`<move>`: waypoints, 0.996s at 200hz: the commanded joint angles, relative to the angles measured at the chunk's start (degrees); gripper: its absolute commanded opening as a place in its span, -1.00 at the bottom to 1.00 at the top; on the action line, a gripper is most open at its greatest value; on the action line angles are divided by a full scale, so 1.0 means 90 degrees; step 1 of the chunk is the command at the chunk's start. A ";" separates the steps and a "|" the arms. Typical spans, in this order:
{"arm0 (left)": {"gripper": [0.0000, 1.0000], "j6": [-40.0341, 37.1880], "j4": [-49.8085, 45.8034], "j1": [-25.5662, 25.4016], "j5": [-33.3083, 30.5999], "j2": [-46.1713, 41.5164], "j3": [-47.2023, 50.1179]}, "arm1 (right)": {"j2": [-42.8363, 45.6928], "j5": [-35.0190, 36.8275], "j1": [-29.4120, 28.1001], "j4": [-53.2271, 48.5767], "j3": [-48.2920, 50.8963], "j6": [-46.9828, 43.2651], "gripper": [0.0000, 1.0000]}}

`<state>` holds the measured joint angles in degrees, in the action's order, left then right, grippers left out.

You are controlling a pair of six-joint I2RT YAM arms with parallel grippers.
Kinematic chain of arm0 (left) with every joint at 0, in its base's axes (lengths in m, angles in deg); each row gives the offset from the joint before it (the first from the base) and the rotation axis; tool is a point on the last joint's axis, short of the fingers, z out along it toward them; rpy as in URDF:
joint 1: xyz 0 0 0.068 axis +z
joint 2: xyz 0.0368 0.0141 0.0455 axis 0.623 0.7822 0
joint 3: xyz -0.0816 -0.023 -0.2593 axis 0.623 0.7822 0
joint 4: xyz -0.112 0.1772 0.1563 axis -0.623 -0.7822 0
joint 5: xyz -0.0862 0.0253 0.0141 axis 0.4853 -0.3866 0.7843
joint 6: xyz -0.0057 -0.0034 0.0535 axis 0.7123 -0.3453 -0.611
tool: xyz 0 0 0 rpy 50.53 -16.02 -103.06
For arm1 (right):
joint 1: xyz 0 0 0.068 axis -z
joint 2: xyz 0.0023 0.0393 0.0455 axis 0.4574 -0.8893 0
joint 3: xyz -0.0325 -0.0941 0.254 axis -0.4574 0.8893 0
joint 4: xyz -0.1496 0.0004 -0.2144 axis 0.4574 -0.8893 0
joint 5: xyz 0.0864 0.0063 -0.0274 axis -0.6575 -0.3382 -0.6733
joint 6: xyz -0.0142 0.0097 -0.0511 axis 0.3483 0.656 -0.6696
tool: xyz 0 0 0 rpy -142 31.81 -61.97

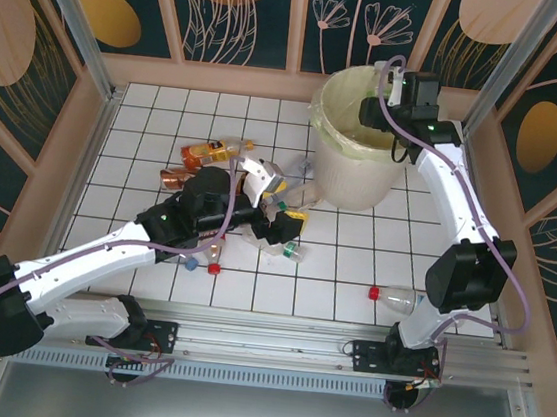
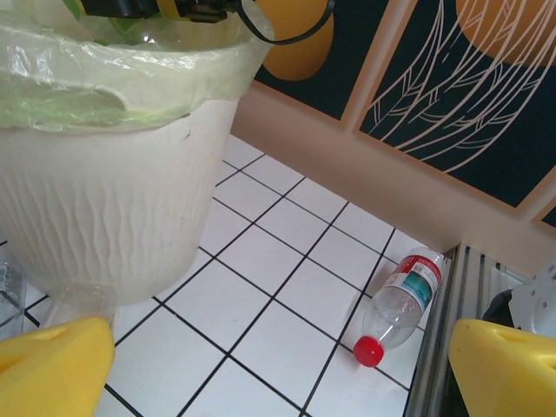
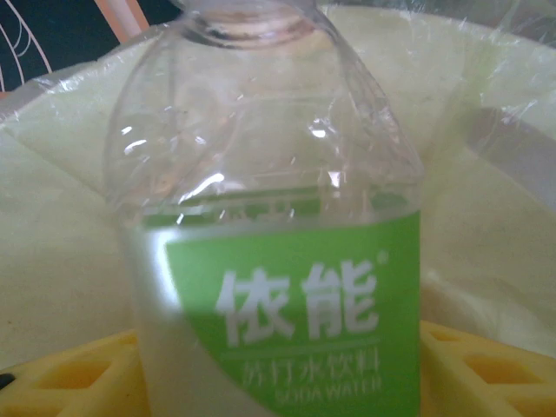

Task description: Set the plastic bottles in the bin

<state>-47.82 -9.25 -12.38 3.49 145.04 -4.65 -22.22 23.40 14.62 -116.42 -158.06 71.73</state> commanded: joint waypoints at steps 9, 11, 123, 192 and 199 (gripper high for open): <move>0.97 0.0000 -0.0071 -0.0026 -0.0028 0.0054 -0.0022 | -0.0094 -0.0238 0.0056 -0.0110 -0.0104 0.0072 0.40; 0.97 -0.0006 -0.0081 -0.0026 -0.0033 0.0056 -0.0023 | -0.0091 -0.0246 0.0058 -0.0111 -0.0107 0.0073 0.41; 0.97 -0.0655 -0.1246 -0.0026 -0.0832 0.0313 -0.0219 | 0.0875 -0.0526 -0.0024 0.0367 0.0213 0.0007 0.47; 0.96 -0.1219 -0.2138 -0.0026 -0.1417 0.1115 -0.0749 | 0.2929 -0.1538 -0.0558 0.0727 0.1940 0.0060 0.51; 0.96 -0.1291 -0.2211 -0.0026 -0.1405 0.1239 -0.0800 | 0.3179 -0.1630 -0.0641 0.0696 0.2118 0.0086 0.51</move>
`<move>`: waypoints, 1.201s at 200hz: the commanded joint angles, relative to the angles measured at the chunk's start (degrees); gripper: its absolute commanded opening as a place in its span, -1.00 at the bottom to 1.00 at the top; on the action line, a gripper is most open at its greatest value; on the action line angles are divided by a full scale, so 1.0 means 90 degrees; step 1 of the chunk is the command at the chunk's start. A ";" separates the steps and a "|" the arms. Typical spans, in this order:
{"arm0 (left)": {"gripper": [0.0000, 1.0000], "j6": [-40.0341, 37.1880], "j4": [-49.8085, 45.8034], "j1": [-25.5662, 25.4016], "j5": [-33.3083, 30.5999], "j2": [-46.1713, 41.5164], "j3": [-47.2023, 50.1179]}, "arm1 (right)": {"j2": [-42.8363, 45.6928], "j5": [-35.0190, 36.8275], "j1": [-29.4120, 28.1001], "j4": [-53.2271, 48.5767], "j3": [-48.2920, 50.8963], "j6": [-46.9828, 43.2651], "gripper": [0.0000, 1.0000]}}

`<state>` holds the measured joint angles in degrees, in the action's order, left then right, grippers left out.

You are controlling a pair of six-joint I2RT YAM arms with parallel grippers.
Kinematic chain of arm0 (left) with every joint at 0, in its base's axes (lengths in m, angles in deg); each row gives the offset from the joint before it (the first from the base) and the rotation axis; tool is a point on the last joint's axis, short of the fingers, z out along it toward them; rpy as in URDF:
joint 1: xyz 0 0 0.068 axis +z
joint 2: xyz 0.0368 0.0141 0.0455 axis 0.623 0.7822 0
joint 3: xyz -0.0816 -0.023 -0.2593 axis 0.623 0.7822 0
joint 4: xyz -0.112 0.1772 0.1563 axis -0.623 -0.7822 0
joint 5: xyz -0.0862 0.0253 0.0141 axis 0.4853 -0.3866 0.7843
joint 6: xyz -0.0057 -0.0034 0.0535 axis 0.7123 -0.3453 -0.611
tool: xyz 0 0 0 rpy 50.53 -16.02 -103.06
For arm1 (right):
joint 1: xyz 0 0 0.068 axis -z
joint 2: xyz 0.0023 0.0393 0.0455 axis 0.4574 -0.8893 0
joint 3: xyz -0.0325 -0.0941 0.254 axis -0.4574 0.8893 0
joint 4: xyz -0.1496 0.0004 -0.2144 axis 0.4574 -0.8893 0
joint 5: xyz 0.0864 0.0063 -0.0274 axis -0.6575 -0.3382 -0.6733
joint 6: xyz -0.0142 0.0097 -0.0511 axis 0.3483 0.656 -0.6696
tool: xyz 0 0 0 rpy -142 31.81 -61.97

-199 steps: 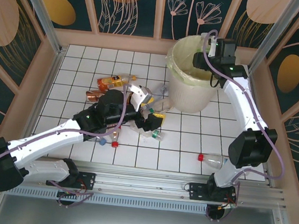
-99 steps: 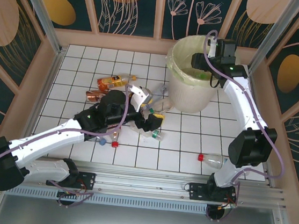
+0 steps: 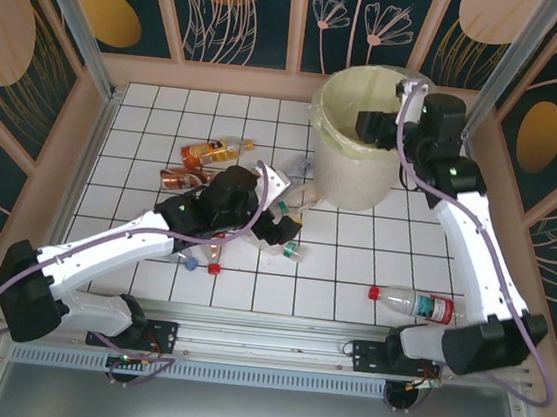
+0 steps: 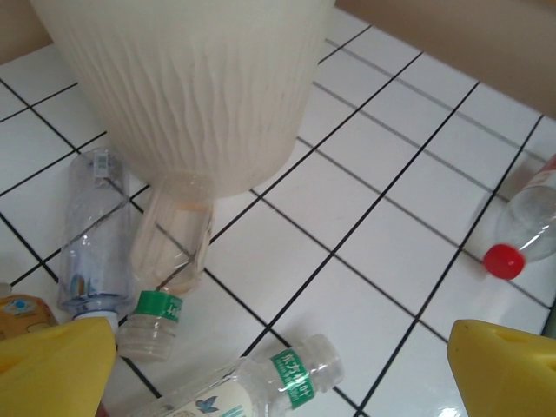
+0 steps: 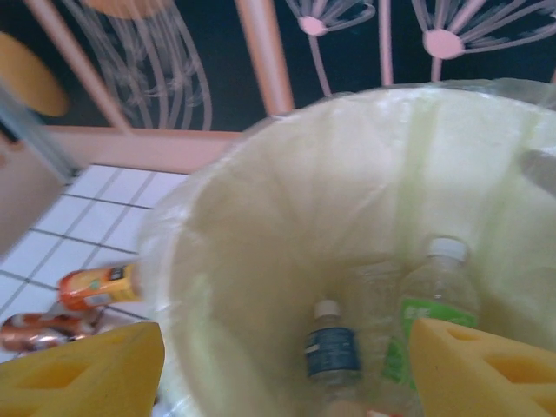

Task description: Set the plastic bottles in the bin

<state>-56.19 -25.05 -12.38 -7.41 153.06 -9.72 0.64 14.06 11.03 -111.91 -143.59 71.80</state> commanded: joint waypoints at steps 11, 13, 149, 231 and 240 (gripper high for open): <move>0.96 -0.0516 -0.0615 -0.0026 -0.0153 0.0549 -0.0338 | 0.1060 -0.0790 -0.0366 0.0147 0.0837 0.0150 0.53; 0.96 -0.0551 -0.0653 -0.0026 -0.0144 0.0578 -0.0355 | 0.1134 -0.0829 -0.0388 0.0137 0.0895 0.0167 0.53; 0.97 -0.2489 -0.2327 -0.0032 -0.0231 0.2988 -0.1237 | 0.4128 -0.1539 -0.0650 -0.1441 0.3063 0.0868 0.63; 0.94 -0.2378 -0.2346 -0.0032 -0.0546 0.3682 -0.1395 | 0.4294 -0.1646 -0.0640 -0.1341 0.3210 0.0844 0.64; 0.92 -0.2333 -0.2354 -0.0036 -0.0623 0.3706 -0.1393 | 0.4303 -0.1646 -0.0637 -0.1332 0.3219 0.0852 0.63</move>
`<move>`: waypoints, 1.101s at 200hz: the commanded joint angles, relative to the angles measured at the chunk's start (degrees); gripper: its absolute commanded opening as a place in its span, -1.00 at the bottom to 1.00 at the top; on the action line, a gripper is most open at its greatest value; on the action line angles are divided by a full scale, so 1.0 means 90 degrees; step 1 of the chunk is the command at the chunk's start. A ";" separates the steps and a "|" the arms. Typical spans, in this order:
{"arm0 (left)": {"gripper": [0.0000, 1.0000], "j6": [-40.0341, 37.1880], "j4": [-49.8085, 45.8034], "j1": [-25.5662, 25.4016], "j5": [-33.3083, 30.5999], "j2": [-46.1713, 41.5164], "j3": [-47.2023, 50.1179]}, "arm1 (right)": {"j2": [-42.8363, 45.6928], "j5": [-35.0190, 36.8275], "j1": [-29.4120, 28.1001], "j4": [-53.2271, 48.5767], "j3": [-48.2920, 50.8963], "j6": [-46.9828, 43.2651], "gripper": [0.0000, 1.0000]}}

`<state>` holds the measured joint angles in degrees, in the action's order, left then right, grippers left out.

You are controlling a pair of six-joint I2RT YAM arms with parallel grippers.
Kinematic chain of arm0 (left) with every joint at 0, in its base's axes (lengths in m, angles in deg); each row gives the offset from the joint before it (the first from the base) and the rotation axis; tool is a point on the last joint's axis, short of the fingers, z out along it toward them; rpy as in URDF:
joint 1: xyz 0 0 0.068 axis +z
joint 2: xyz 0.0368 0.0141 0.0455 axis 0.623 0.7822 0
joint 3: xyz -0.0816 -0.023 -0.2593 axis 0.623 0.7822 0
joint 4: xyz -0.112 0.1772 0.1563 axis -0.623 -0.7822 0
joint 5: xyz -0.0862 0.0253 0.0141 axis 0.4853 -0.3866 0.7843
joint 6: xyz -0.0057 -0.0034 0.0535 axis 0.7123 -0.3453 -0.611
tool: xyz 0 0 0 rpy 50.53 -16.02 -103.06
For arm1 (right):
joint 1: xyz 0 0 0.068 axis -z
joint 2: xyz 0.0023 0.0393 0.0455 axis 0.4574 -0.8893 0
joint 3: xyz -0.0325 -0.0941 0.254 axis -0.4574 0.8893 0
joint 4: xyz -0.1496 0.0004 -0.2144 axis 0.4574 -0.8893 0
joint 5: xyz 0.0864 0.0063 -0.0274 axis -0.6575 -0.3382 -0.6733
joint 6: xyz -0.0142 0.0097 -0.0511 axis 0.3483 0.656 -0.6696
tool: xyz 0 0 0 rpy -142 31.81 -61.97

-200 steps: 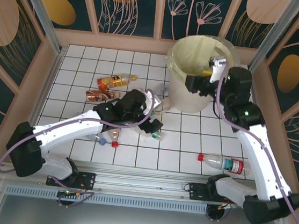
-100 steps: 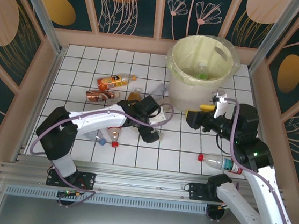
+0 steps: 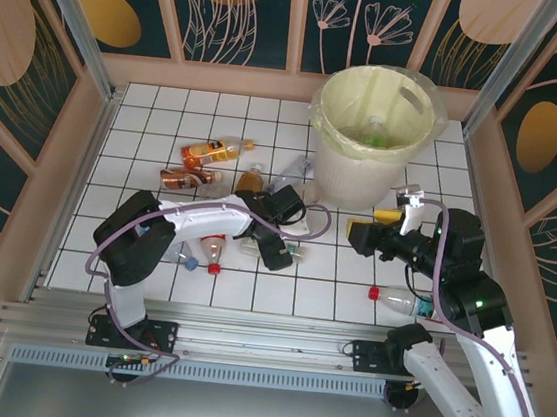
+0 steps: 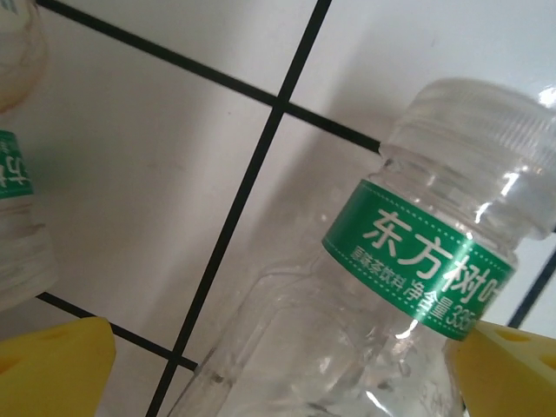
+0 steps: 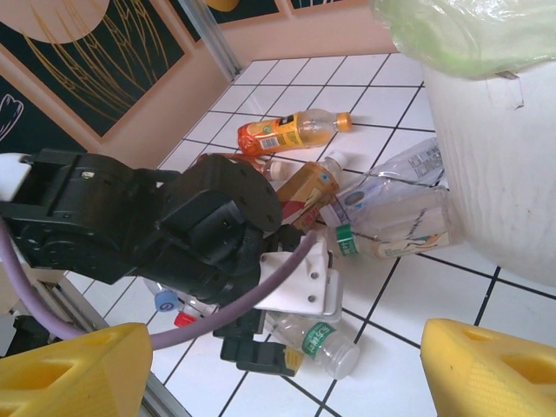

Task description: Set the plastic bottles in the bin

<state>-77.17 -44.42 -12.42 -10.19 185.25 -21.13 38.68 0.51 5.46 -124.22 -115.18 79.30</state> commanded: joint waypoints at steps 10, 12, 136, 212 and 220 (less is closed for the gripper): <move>0.88 0.0075 -0.0236 -0.0031 -0.0331 0.0133 -0.0116 | 0.0088 -0.0140 -0.0021 0.0045 0.0078 0.0023 0.63; 0.87 0.0106 -0.0250 -0.0031 -0.0326 0.0138 -0.0116 | 0.0093 -0.0133 -0.0016 0.0046 0.0083 0.0024 0.63; 0.85 0.1383 -0.0131 -0.0097 0.0616 -0.0991 0.0861 | 0.0117 -0.0207 -0.0014 0.0208 0.0248 0.0092 0.63; 0.56 0.1706 -0.0216 -0.0161 0.0496 -0.0629 0.0754 | 0.0166 -0.0209 -0.0015 0.0139 0.0238 0.0093 0.63; 0.57 0.1736 -0.0216 -0.0177 0.0454 -0.0588 0.0742 | 0.0166 -0.0211 -0.0019 0.0148 0.0238 0.0102 0.63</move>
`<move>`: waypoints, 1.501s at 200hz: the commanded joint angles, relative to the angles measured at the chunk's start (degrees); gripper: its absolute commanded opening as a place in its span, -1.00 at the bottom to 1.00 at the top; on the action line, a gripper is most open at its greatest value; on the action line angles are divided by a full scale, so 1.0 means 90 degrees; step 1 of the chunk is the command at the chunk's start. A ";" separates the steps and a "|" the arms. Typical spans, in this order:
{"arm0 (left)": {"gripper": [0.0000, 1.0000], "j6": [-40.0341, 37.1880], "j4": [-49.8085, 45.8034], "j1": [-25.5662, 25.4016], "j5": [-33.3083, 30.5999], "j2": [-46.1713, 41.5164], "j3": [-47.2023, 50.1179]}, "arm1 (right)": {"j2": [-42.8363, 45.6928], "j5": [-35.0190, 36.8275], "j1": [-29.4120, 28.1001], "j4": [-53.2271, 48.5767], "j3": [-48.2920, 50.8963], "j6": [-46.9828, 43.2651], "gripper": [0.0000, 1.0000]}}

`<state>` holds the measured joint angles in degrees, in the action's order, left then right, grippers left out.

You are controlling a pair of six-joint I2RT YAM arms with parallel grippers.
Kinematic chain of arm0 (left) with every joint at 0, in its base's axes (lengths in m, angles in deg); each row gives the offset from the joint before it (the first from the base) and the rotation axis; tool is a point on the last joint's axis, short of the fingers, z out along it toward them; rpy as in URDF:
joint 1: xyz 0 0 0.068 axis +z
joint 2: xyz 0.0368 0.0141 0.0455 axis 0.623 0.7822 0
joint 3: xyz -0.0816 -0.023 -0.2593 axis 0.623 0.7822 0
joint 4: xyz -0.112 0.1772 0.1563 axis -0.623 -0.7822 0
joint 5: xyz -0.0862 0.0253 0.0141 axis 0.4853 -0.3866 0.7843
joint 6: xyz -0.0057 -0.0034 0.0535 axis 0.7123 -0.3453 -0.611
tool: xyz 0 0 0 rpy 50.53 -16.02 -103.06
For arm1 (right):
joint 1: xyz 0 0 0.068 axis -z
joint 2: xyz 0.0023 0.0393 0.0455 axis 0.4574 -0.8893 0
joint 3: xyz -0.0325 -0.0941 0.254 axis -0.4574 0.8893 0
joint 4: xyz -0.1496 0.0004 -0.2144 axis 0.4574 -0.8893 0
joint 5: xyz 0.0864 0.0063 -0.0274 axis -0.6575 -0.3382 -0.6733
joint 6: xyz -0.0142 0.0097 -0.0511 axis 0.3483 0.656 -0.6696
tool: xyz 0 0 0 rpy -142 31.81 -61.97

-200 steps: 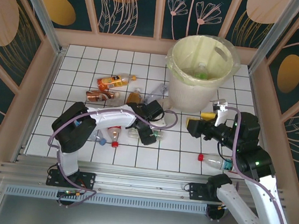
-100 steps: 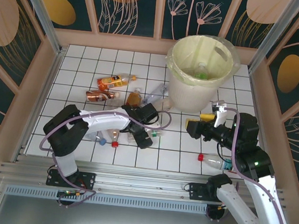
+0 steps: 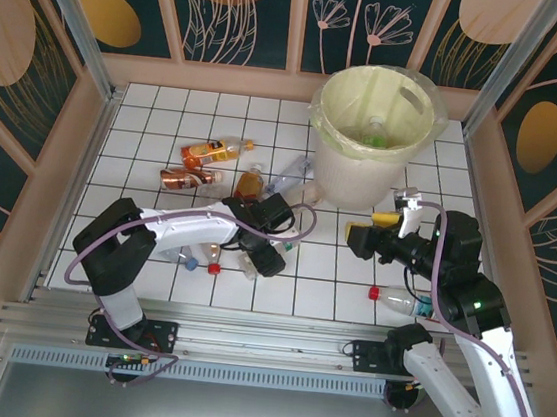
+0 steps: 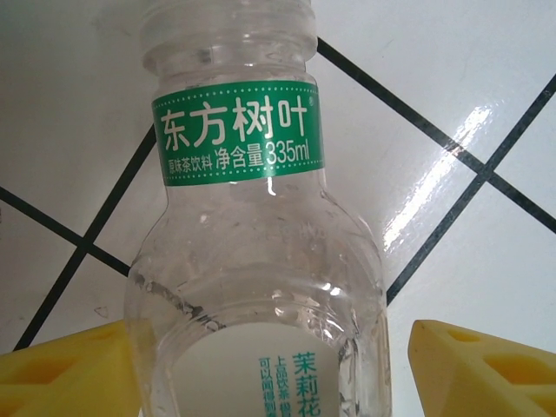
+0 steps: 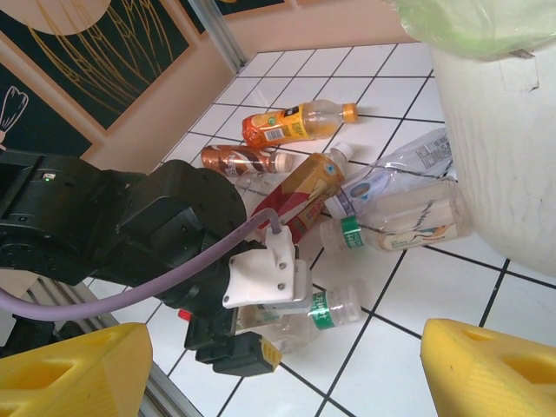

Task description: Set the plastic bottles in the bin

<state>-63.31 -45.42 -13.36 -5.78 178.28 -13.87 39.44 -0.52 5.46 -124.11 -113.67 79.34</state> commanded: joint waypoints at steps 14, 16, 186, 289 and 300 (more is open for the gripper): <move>0.60 0.0233 -0.0102 -0.0097 -0.0092 0.0248 -0.0062 | 0.0081 -0.0104 -0.0019 0.0142 0.0080 0.0106 0.63; 0.60 0.0243 -0.0101 -0.0101 -0.0100 0.0257 -0.0070 | 0.0081 -0.0104 -0.0015 0.0149 0.0080 0.0104 0.63; 0.04 0.1768 0.1166 -0.0040 0.0595 -0.1566 -0.0337 | 0.0569 -0.1480 -0.0015 0.0995 0.0376 -0.0076 0.98; 0.05 0.2176 0.2510 0.0705 0.1645 -0.1581 -0.2444 | 0.1222 -0.1229 -0.0021 0.2050 0.0399 0.0364 0.98; 0.06 0.2122 0.2509 0.0708 0.1547 -0.1335 -0.2806 | 0.1338 -0.0844 -0.0014 0.2130 0.0420 0.0399 0.97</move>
<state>-44.08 -26.19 -7.11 7.40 162.15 -33.17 48.95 -14.48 5.46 -110.60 -109.93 81.13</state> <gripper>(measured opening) 0.541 0.989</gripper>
